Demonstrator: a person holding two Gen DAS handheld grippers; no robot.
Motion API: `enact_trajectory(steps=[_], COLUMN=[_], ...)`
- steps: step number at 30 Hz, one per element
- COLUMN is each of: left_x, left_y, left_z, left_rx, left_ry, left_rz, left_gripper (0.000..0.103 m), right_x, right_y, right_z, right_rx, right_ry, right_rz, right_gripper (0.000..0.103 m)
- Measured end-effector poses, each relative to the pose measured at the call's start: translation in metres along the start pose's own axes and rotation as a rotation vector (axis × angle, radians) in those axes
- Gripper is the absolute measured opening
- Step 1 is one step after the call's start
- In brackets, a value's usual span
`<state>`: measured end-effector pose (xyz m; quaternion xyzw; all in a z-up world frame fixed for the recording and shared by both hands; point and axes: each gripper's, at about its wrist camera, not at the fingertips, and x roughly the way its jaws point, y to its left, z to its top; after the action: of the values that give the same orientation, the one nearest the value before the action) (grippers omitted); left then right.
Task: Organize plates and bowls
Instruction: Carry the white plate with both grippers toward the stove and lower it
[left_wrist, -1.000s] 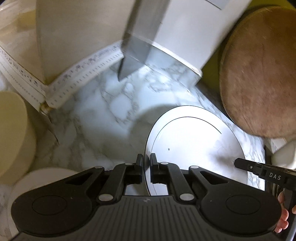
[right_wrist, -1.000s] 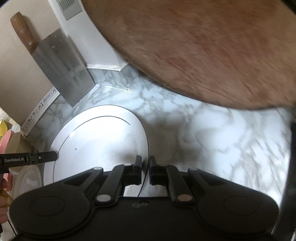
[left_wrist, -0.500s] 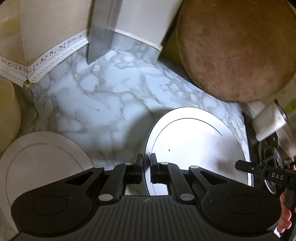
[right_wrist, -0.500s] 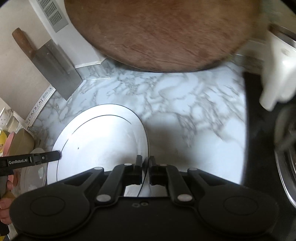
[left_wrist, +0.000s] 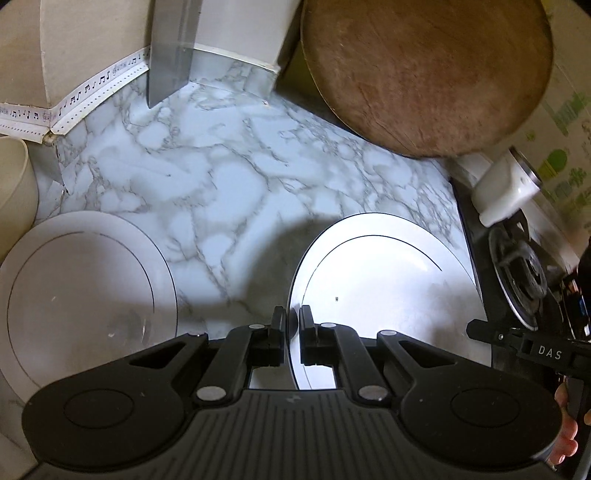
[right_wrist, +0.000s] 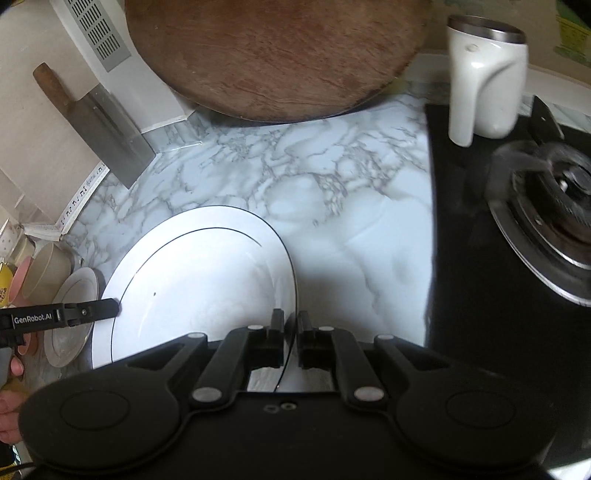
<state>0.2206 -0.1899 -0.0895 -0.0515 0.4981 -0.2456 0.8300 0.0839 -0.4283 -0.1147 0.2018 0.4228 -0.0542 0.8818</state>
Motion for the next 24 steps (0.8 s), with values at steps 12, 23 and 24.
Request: enact_trajectory(steps=[12, 23, 24], left_x=[0.003, 0.006, 0.006], left_y=[-0.001, -0.001, -0.001], left_z=[-0.012, -0.014, -0.014], left_rx=[0.026, 0.022, 0.023], left_ry=[0.021, 0.023, 0.023], left_rz=[0.010, 0.009, 0.008], left_gripper=[0.005, 0.006, 0.006], right_x=[0.000, 0.004, 0.005], right_y=[0.001, -0.003, -0.004], right_z=[-0.012, -0.014, -0.014], right_rx=[0.005, 0.028, 0.031], right_ry=[0.003, 0.019, 0.019], right_rz=[-0.019, -0.018, -0.016], right_gripper=[0.008, 0.008, 0.008])
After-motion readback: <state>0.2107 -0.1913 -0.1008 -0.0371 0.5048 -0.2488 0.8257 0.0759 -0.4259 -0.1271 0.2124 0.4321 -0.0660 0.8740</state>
